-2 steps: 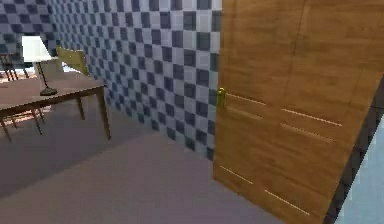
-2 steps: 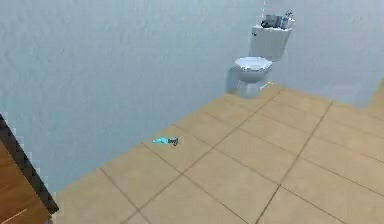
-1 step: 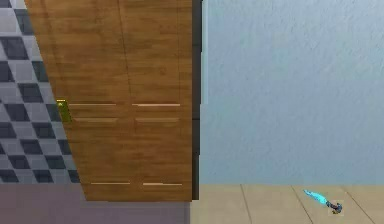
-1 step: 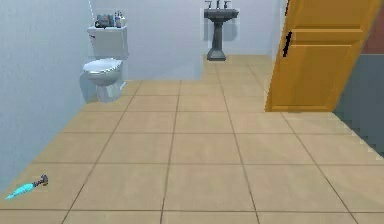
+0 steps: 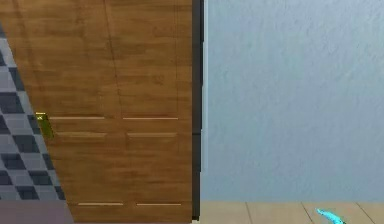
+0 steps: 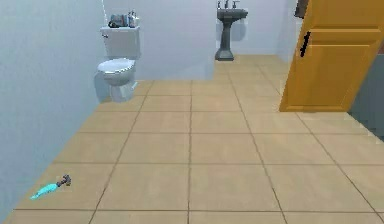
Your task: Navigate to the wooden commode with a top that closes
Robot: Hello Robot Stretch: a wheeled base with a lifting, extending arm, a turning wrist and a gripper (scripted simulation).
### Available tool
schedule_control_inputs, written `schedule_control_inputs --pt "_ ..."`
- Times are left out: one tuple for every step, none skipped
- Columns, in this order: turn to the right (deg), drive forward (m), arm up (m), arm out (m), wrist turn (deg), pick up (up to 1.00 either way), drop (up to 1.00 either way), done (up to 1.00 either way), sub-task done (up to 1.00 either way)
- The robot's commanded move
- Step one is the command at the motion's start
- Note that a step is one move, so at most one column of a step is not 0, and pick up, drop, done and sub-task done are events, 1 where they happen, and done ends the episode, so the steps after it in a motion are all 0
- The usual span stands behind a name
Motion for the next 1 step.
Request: schedule_control_inputs --pt "-45.0 0.0 0.0 0.0 0.0 0.0 0.0 0.0 0.0"
